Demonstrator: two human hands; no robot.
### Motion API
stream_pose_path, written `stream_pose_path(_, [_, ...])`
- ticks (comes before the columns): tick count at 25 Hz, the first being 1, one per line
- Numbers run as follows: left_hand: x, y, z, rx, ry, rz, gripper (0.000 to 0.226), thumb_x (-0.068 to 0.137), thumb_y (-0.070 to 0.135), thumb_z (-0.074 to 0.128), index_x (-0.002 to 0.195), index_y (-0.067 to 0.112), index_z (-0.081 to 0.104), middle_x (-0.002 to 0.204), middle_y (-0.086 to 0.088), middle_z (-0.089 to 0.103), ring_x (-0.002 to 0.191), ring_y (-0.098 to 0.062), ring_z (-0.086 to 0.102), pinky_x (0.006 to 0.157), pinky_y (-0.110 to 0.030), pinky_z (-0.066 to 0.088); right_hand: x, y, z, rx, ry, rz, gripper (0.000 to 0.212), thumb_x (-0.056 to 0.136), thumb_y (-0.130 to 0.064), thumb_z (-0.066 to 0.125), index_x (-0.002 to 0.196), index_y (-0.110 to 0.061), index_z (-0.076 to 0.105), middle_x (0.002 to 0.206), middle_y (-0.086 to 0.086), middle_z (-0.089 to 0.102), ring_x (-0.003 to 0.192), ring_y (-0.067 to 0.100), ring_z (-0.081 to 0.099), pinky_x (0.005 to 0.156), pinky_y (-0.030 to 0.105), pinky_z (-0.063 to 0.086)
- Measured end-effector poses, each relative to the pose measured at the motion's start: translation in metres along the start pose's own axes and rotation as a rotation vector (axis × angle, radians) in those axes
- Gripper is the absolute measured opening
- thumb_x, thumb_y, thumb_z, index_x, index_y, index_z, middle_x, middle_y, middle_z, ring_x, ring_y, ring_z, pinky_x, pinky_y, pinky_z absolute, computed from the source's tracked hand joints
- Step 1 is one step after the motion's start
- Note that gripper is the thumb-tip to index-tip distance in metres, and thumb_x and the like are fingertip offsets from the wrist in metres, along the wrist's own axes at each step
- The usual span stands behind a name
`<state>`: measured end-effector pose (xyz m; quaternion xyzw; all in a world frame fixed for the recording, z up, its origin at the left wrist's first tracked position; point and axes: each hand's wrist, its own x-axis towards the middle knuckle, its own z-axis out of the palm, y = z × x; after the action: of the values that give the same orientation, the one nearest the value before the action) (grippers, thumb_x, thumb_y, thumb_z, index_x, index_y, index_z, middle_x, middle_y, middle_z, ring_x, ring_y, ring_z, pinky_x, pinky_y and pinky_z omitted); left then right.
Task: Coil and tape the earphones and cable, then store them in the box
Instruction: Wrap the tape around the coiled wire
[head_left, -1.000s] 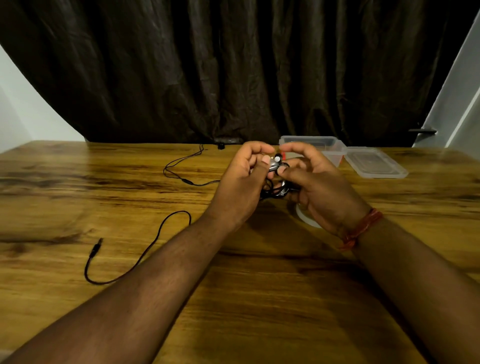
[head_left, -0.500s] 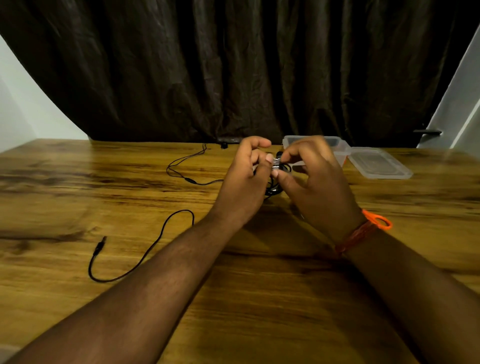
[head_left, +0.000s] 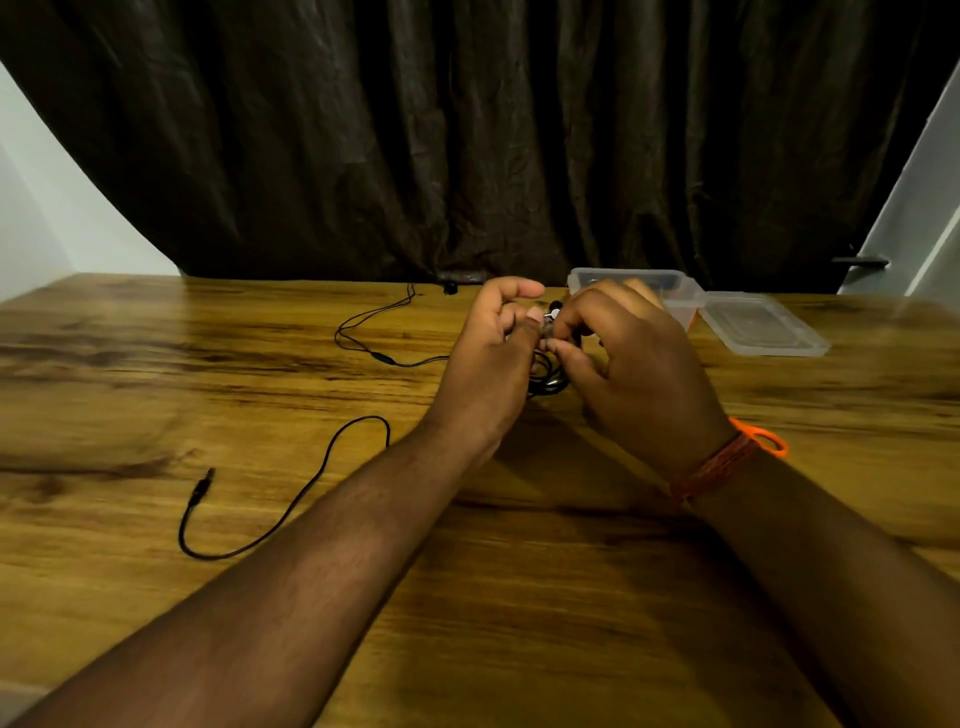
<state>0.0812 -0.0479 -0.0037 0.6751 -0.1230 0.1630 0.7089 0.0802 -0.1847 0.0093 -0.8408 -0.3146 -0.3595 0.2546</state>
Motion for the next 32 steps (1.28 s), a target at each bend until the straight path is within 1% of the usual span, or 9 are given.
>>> stream_pose_path(2, [-0.001,0.001,0.0,0.04,-0.003,0.015,0.02,0.102,0.014,0.045,0.11,0.03,0.054,0.075,0.012,0.062,0.072,-0.006,0.056,0.073,-0.037,0.043,0.0,-0.001,0.0,-0.016,-0.011,-0.012,0.007,0.086,-0.019,0.064,0.089,-0.018,0.058,0.09,-0.006,0.055,0.089,0.015,0.047,0.071,0.029,0.038])
stream_pose_path(5, [-0.004,0.005,0.0,0.159,-0.017,0.075,0.019,0.102,0.011,0.043,0.113,0.024,0.053,0.084,0.004,0.063,0.076,-0.004,0.059,0.07,-0.022,0.046,0.0,-0.001,0.0,-0.003,-0.036,0.022,0.019,0.089,-0.016,0.061,0.108,-0.019,0.061,0.097,-0.008,0.054,0.092,0.014,0.048,0.074,0.028,0.039])
stream_pose_path(8, [-0.006,0.007,0.0,0.336,-0.043,0.153,0.02,0.103,0.012,0.042,0.115,0.024,0.052,0.089,0.0,0.064,0.076,-0.006,0.06,0.063,-0.014,0.044,0.003,0.0,-0.004,-0.135,-0.116,0.047,0.029,0.094,-0.018,0.053,0.122,-0.018,0.06,0.105,0.003,0.056,0.097,0.018,0.051,0.077,0.034,0.047])
stream_pose_path(14, [-0.005,0.005,0.0,0.349,-0.036,0.137,0.018,0.103,0.017,0.043,0.117,0.027,0.049,0.08,-0.003,0.061,0.06,0.003,0.048,0.054,-0.012,0.036,0.004,0.001,-0.009,-0.067,-0.116,0.105,0.013,0.092,-0.02,0.06,0.102,-0.016,0.067,0.101,0.003,0.056,0.089,0.016,0.054,0.073,0.033,0.048])
stream_pose_path(18, [-0.003,0.004,0.0,0.338,-0.025,0.126,0.021,0.103,0.013,0.043,0.116,0.027,0.049,0.059,0.02,0.048,0.053,0.003,0.043,0.051,-0.012,0.034,0.005,0.004,-0.013,-0.103,-0.132,0.035,0.011,0.091,-0.021,0.061,0.099,-0.017,0.068,0.096,0.002,0.063,0.087,0.019,0.059,0.072,0.038,0.05])
stream_pose_path(25, [-0.001,0.002,-0.005,0.423,0.021,0.123,0.025,0.102,0.01,0.042,0.117,0.029,0.048,0.067,0.01,0.044,0.053,0.0,0.04,0.049,-0.022,0.035,0.005,0.005,-0.015,0.019,-0.117,0.099,0.021,0.092,-0.013,0.061,0.111,-0.019,0.069,0.1,-0.002,0.06,0.081,0.0,0.047,0.071,0.006,0.035])
stream_pose_path(27, [0.003,0.0,-0.01,0.407,0.042,0.111,0.023,0.102,0.011,0.042,0.117,0.028,0.048,0.064,0.01,0.042,0.053,-0.001,0.039,0.051,-0.025,0.036,0.006,0.008,-0.02,0.122,-0.11,0.163,0.019,0.093,-0.012,0.059,0.108,-0.018,0.069,0.097,-0.002,0.059,0.079,0.002,0.052,0.078,0.009,0.042])
stream_pose_path(30, [0.004,-0.003,-0.009,0.332,0.053,0.103,0.021,0.102,0.012,0.042,0.113,0.028,0.049,0.06,0.013,0.041,0.053,-0.002,0.038,0.049,-0.022,0.034,0.005,0.008,-0.018,0.276,-0.091,0.246,0.016,0.094,-0.009,0.057,0.099,-0.018,0.07,0.095,0.002,0.061,0.079,0.012,0.062,0.079,0.034,0.055])
stream_pose_path(32, [0.002,-0.001,-0.006,0.316,0.062,0.12,0.021,0.102,0.011,0.042,0.112,0.028,0.049,0.064,0.012,0.041,0.056,-0.004,0.041,0.05,-0.02,0.034,0.005,0.006,-0.017,0.395,-0.067,0.366,0.016,0.096,-0.008,0.054,0.096,-0.015,0.068,0.097,0.004,0.064,0.076,0.011,0.065,0.073,0.028,0.058])
